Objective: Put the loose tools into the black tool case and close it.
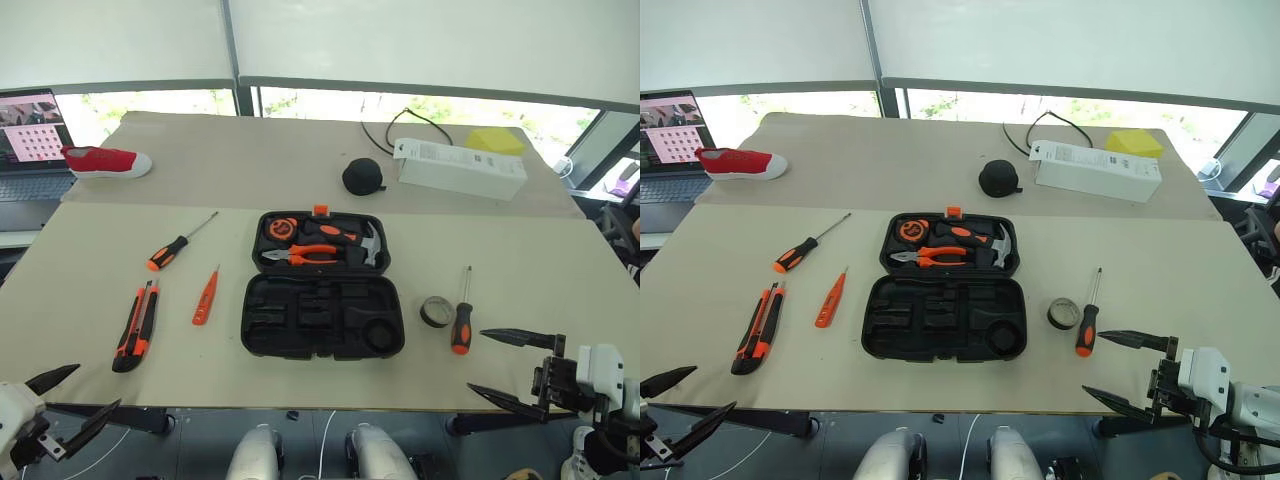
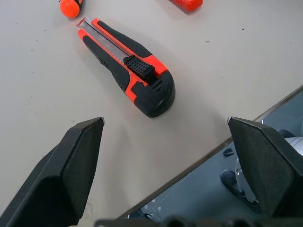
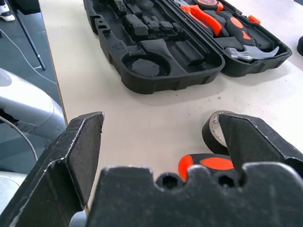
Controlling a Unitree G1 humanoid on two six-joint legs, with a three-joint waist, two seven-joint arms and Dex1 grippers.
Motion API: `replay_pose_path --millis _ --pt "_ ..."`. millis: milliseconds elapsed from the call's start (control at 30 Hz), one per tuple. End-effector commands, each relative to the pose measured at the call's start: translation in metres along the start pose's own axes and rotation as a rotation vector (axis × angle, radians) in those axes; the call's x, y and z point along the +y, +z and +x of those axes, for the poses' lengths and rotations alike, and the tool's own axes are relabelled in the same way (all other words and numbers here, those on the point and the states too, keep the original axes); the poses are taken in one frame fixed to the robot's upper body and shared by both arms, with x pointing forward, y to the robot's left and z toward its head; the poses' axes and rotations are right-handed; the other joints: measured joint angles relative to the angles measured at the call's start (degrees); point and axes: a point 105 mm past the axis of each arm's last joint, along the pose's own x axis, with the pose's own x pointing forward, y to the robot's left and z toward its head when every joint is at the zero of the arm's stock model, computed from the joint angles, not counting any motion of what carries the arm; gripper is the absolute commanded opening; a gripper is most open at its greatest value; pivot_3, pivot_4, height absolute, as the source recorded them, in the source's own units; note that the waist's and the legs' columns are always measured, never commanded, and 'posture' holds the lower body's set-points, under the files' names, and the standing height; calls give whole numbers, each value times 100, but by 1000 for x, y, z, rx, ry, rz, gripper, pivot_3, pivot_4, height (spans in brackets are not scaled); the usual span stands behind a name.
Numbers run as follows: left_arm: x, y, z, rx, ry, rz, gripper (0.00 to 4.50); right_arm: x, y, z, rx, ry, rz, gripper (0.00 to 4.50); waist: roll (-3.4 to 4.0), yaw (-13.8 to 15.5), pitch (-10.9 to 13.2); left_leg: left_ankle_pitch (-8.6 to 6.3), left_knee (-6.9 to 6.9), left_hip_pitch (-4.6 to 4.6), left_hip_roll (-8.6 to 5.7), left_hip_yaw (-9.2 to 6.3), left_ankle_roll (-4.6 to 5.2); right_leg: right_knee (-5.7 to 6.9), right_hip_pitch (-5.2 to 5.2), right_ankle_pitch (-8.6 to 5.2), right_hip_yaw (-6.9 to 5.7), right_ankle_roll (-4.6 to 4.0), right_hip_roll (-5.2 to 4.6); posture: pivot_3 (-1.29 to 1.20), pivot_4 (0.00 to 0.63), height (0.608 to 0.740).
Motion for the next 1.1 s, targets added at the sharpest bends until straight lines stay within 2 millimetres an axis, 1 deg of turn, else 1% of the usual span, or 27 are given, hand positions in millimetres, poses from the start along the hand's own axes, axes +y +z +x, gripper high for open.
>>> replay_pose_path --millis 33,67,100,133,167,233,267,333,367,400,467,567,600,633,733,767,833,867,900,967,1100 --pt "25 13 0 -68 134 -84 4500 -6 18 12 -60 -17 -27 4468 0 0 0 0 0 0 0 0 0 0 0 0 0 0 0 0 150 740" --pt "42 17 -3 -109 232 -190 4500 -8 27 22 -110 -38 -14 4468 1 -2 0 0 0 0 0 0 0 0 0 0 0 0 0 0 150 740" --pt "54 17 -6 -131 311 -280 4500 -10 36 30 -153 -60 0 4468 2 4 1 0 0 0 0 -1 0 5 0 1 0 1 0 0 150 740" --pt "62 12 -11 -125 376 -357 4500 -12 44 36 -196 -89 12 4468 1 3 1 1 0 2 6 -11 1 16 -3 0 -4 3 2 0 150 740" --pt "66 4 -17 -101 428 -386 4500 -16 53 38 -256 -136 13 4468 1 -2 0 1 0 4 13 -24 1 19 -4 -3 -8 8 7 0 150 740" --pt "68 -16 -28 -25 501 -438 4500 -22 65 39 -337 -203 31 4468 3 -51 -2 1 0 10 19 -41 0 22 -2 -3 -7 10 14 0 150 740" --pt "67 -24 -33 17 528 -448 4500 -22 68 39 -352 -209 48 4468 4 -66 -2 0 -1 12 12 -40 -1 21 4 0 -3 2 11 0 150 740" --pt "68 -34 -37 58 566 -494 4500 -23 69 36 -365 -216 71 4468 1 -71 -2 -7 -1 8 0 -35 -10 18 2 -2 2 6 -1 0 150 740" --pt "69 -36 -37 60 575 -515 4500 -24 70 35 -370 -223 74 4468 -4 -68 -3 -10 -1 6 -3 -35 -8 14 3 -1 3 10 -5 0 150 740" --pt "71 -32 -34 38 571 -543 4500 -27 70 33 -376 -244 67 4468 -13 -48 -5 -12 -1 5 -5 -35 -7 12 3 1 3 13 -8 0 150 740" --pt "74 -19 -22 -4 531 -572 4500 -29 72 32 -384 -255 66 4468 -19 19 -9 -11 -1 2 -5 -37 -7 11 1 1 -3 13 -7 0 150 740" --pt "83 15 12 -34 441 -557 4500 -26 84 41 -424 -237 67 4468 -19 85 -8 -11 0 17 0 -30 -9 11 -1 -2 -22 6 -7 0 150 740" --pt "85 23 20 -31 422 -549 4500 -24 87 44 -431 -226 66 4468 -18 98 -8 -8 0 16 3 -30 -14 13 -1 -2 -37 -1 -6 0 150 740" --pt "88 36 32 -40 385 -540 4500 -24 92 48 -450 -229 80 4468 -18 107 -9 -5 0 16 4 -32 -19 15 0 2 -45 -8 -5 0 150 740" --pt "90 73 71 -50 260 -494 4500 -25 103 61 -486 -222 115 4468 -24 70 -15 2 0 18 4 -33 -28 19 5 11 -46 -15 -1 0 150 740" --pt "89 80 81 -41 226 -479 4500 -25 105 65 -489 -210 117 4468 -21 63 -14 4 0 18 4 -36 -28 19 17 12 -41 -15 -1 0 150 740" --pt "89 87 96 -15 179 -457 4500 -24 107 70 -489 -196 119 4468 -20 41 -13 6 0 13 -3 -37 -25 19 15 13 -41 -12 1 0 150 740" --pt "92 89 108 11 169 -448 4500 -25 108 74 -490 -194 123 4468 -18 12 -12 8 0 8 -6 -37 -24 23 15 13 -42 -12 4 0 150 740" --pt "99 89 126 46 175 -433 4500 -28 108 77 -491 -192 127 4468 -13 6 -11 8 -1 4 -5 -37 -24 22 7 14 -40 -12 5 0 150 740" --pt "109 95 154 76 165 -388 4500 -30 108 82 -491 -189 123 4468 -7 12 -7 8 -1 -2 -16 -34 -24 29 5 14 -41 -11 12 0 150 740" --pt "119 102 190 92 148 -365 4500 -33 105 82 -487 -196 122 4468 -9 9 -6 11 -1 -29 -17 -40 -25 25 -13 15 -43 -10 23 0 150 740"
